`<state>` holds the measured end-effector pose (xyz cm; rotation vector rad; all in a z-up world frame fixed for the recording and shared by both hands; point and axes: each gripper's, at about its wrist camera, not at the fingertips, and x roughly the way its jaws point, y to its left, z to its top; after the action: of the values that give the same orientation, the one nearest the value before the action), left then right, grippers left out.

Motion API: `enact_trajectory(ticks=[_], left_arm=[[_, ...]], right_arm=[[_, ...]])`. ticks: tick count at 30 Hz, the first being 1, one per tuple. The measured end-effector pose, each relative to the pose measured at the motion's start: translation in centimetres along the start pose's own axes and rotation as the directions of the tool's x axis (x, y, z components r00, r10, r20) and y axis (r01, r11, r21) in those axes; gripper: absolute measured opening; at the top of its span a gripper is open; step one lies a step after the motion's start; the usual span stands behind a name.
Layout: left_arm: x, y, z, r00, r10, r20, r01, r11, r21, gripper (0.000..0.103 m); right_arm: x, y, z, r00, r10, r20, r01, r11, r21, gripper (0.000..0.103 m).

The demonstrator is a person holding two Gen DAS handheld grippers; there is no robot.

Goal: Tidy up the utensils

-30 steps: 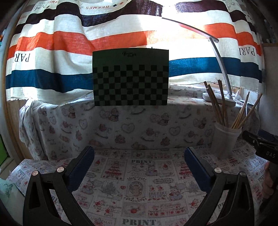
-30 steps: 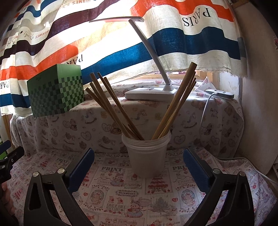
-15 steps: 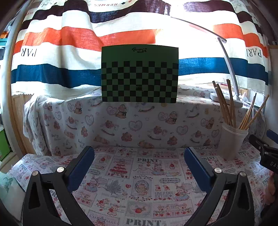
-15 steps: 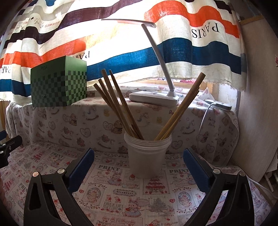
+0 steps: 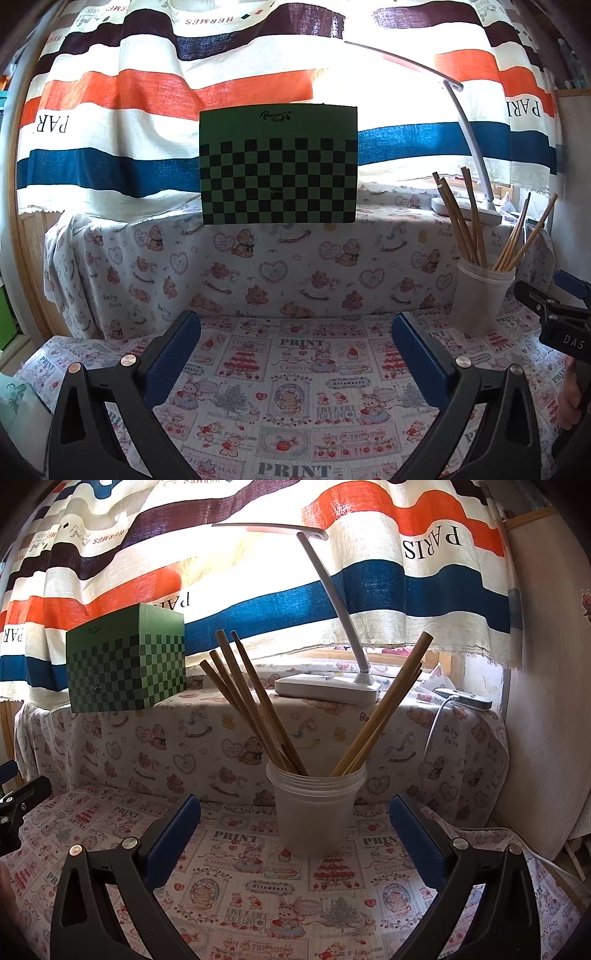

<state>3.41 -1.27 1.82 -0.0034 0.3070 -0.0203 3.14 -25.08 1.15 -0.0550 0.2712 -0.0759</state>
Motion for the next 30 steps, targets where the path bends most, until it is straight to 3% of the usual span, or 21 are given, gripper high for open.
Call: enact_trajectory(ticks=[8,30], left_arm=[[0.06,0.23,-0.02,1.000,0.029,-0.005,-0.029,1.000,-0.011,0.103],[0.11,-0.27,-0.06,1.000,0.007,-0.015,-0.007,1.000,0.008,0.103]], right_arm=[[0.02,-0.07,-0.01,1.000,-0.004,-0.002,0.004,1.000,0.003,0.103],[0.06,-0.20,0.02,1.000,-0.008,-0.004,0.008,1.000,0.005,0.103]])
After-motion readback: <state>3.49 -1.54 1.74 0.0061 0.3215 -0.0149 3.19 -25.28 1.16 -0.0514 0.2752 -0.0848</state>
